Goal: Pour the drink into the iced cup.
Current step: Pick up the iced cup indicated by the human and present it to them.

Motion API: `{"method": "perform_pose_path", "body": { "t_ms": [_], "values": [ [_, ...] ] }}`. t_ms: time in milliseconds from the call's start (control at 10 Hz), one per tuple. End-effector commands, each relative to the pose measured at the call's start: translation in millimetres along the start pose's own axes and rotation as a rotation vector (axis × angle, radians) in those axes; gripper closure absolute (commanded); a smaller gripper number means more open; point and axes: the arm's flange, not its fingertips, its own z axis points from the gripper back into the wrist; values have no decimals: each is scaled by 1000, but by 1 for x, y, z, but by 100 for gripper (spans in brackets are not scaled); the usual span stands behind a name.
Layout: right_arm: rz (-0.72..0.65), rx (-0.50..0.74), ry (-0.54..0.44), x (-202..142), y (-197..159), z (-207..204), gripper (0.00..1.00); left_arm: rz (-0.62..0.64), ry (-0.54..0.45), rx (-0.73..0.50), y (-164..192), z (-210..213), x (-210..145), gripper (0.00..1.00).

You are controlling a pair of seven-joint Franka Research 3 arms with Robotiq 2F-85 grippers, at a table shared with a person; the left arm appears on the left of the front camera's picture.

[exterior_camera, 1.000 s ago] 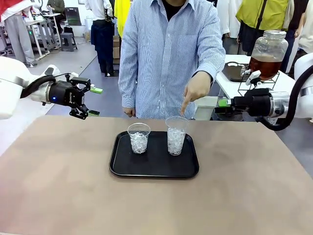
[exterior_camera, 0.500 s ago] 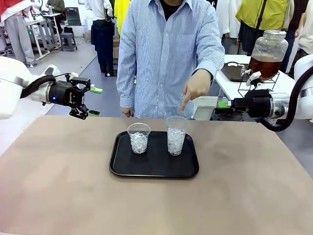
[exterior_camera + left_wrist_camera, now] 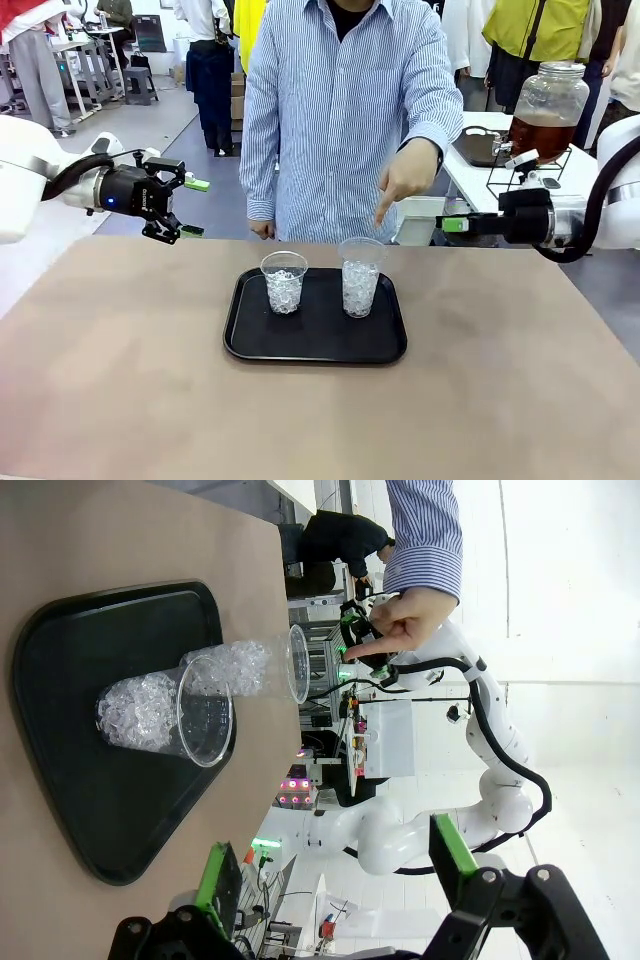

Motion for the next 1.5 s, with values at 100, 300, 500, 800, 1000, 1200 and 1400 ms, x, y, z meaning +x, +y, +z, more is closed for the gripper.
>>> {"method": "perform_pose_path", "body": {
  "t_ms": [100, 300, 500, 800, 1000, 1200, 1400],
  "values": [
    [310, -35, -35, -31, -8, -17, 0, -14, -9, 1, 0, 1, -6, 0],
    [363, 47, -25, -42, -25, -24, 0, -14, -9, 1, 0, 1, -6, 0],
    [412, 80, 0, -47, -32, -31, 0, -14, -9, 1, 0, 1, -6, 0],
    [376, 67, 5, -52, -31, -29, 0, -14, -9, 1, 0, 1, -6, 0],
    [376, 67, 5, -52, -31, -29, 0, -14, -9, 1, 0, 1, -6, 0],
    [376, 67, 5, -52, -31, -29, 0, -14, -9, 1, 0, 1, -6, 0],
    [380, 70, -2, -55, -39, -36, 0, -14, -9, 1, 0, 1, -6, 0]
  ]
}}
